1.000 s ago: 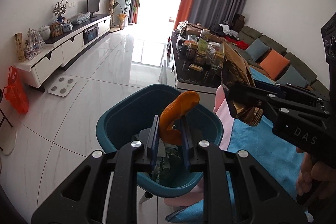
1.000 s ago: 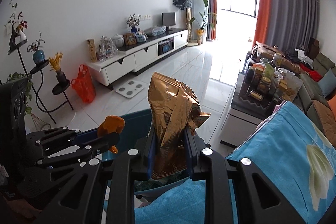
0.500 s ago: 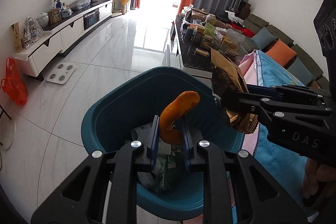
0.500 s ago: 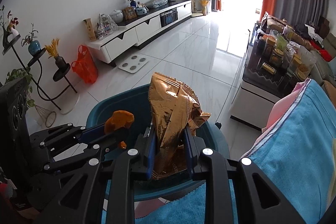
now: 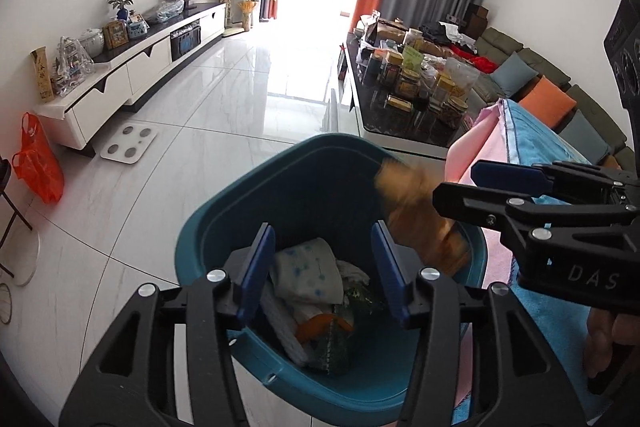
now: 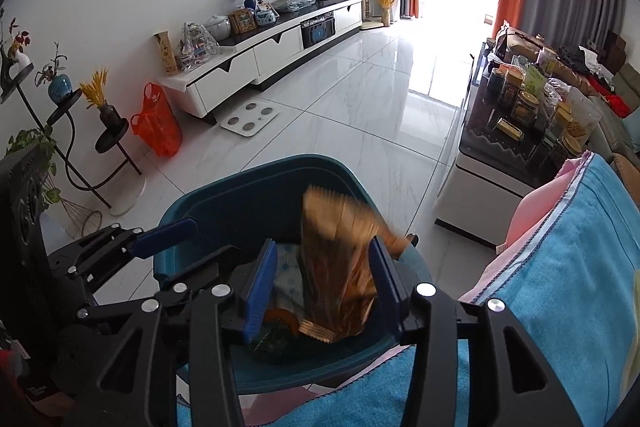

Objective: Collect trash
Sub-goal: 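Open both grippers to drop the wrapper and peel into the wastebasket, then move both grippers back over the remaining gold wrapper on the table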

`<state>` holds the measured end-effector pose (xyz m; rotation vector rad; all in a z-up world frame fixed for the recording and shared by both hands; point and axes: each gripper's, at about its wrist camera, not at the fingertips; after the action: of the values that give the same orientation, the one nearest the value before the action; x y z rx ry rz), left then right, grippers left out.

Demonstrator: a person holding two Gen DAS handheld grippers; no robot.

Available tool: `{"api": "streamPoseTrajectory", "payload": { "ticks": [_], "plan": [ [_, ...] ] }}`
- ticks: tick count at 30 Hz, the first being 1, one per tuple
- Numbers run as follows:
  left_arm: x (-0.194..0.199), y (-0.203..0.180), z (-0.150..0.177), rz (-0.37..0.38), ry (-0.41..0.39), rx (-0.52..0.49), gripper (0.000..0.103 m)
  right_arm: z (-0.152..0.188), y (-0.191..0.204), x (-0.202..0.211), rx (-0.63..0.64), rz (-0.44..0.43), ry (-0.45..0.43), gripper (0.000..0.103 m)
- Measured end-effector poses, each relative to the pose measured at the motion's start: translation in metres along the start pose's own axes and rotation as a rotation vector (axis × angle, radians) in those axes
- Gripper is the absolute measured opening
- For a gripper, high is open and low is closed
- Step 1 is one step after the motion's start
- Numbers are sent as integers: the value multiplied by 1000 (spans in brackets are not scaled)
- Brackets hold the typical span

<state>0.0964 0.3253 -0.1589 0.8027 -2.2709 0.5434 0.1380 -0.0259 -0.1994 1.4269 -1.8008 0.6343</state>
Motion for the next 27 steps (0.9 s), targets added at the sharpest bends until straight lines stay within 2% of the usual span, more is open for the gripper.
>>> {"api": "streamPoseTrajectory", "payload": {
  "ticks": [4,9,11,17,25,27],
  "plan": [
    [14,6,0,-13,-21,14,62,0,0,6,0,7,-18,52],
    [32,11,2,-26,-35,16,67,2,-4,20,-4,5,-53,56],
    [39,10,1,-31,-47,18,73,4,-7,28,-8,10,-71,57],
    [76,5,-2,-19,-119,13,83,15,-11,66,-1,41,-164,65],
    [134,-31,-9,34,-236,-47,96,45,-23,122,4,125,-275,76],
    [146,-45,-12,53,-261,-65,97,54,-27,133,-9,147,-295,83]
  ]
}}
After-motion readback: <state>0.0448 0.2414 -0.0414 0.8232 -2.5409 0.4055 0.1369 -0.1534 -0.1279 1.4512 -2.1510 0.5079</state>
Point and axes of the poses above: each gripper's, at about its wrist camera, not at the fingertips, and x roughly against the way its jaws point, y to its left, z to its underside, and after that the axes turned 2 degrees about -z, right-handed
